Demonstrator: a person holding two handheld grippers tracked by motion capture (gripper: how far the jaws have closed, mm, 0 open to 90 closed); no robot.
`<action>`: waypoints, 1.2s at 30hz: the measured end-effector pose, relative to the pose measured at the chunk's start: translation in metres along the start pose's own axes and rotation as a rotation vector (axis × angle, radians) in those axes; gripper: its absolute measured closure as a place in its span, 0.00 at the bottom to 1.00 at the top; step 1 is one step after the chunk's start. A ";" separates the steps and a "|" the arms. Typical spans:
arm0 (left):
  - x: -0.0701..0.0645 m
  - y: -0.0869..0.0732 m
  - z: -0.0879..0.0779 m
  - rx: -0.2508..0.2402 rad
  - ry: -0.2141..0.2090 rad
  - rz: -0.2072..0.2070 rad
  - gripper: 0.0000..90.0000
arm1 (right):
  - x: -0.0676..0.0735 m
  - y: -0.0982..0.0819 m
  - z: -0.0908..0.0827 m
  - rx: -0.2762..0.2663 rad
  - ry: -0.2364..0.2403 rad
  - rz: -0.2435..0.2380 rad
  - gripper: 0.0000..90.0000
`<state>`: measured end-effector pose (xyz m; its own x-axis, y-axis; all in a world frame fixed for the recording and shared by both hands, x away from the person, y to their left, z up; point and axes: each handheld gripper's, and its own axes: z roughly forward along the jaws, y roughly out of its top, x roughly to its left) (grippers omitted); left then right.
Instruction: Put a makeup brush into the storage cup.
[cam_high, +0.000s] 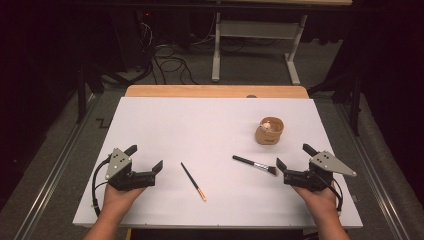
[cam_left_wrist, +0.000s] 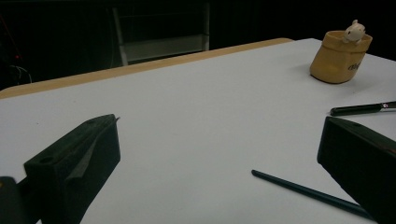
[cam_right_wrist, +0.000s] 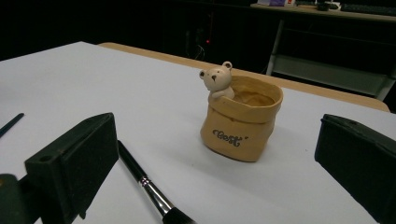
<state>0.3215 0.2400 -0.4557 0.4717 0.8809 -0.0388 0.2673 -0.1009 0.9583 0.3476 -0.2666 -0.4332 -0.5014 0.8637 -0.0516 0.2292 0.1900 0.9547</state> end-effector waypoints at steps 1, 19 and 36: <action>0.000 0.000 0.000 0.002 0.000 0.000 0.00 | 0.000 0.000 0.000 0.001 -0.001 0.002 0.00; 0.002 -0.003 -0.001 0.004 0.011 -0.015 0.00 | -0.002 -0.002 0.001 0.006 -0.007 0.018 0.00; 0.002 -0.003 -0.002 0.000 0.012 -0.019 0.00 | -0.002 -0.004 0.000 0.010 0.000 0.009 0.00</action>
<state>0.3196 0.2431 -0.4583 0.4564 0.8882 -0.0540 0.2766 -0.0839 0.9573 0.3480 -0.2686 -0.4367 -0.4991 0.8655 -0.0427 0.2420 0.1866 0.9522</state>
